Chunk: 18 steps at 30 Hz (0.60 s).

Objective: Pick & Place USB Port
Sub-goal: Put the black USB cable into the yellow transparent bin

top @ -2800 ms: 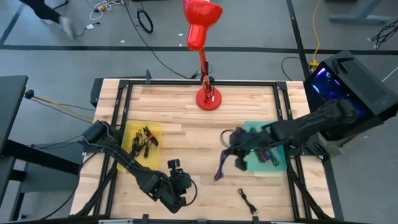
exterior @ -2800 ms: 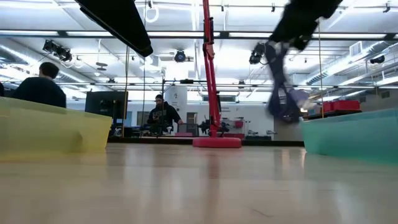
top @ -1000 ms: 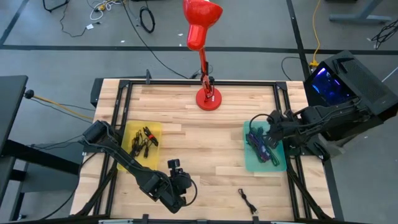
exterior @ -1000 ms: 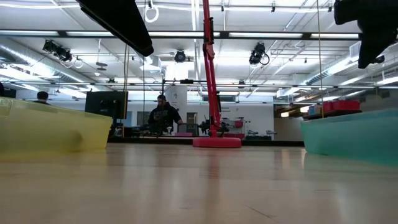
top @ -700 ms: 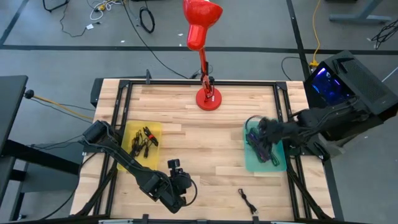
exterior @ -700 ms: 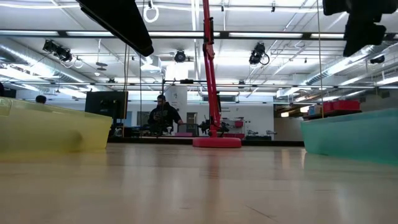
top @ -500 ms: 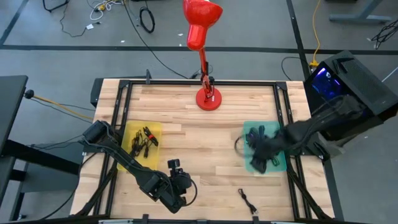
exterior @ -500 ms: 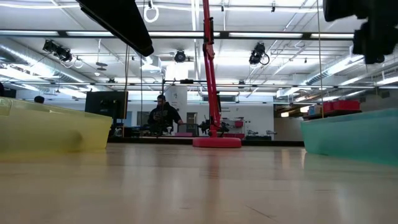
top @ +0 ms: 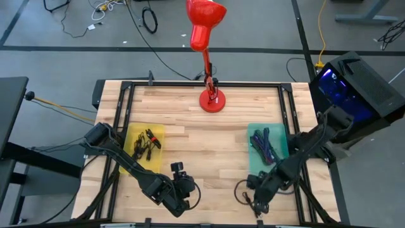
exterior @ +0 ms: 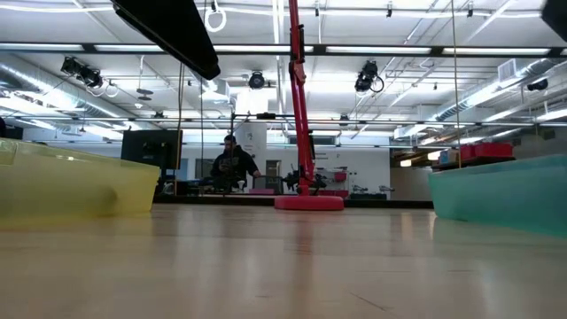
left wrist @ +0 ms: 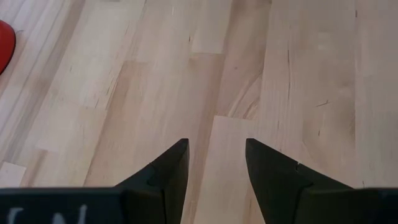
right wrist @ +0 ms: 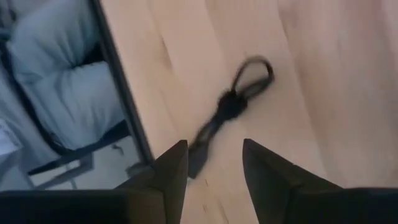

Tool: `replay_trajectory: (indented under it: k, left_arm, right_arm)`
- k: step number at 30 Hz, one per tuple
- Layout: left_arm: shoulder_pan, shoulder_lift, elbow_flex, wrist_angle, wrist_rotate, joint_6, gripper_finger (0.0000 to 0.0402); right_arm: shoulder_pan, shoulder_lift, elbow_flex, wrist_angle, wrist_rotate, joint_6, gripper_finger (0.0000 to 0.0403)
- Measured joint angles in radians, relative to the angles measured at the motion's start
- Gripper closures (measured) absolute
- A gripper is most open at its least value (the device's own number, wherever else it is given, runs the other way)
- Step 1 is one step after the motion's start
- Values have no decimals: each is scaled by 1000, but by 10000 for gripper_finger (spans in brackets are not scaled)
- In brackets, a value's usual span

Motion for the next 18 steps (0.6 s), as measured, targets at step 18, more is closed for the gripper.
replay_trajectory:
  k: [18]
  left_arm:
    - [1,0,0,2,0,0,236]
  right_arm:
    - [25,126,4,27,104,49,257]
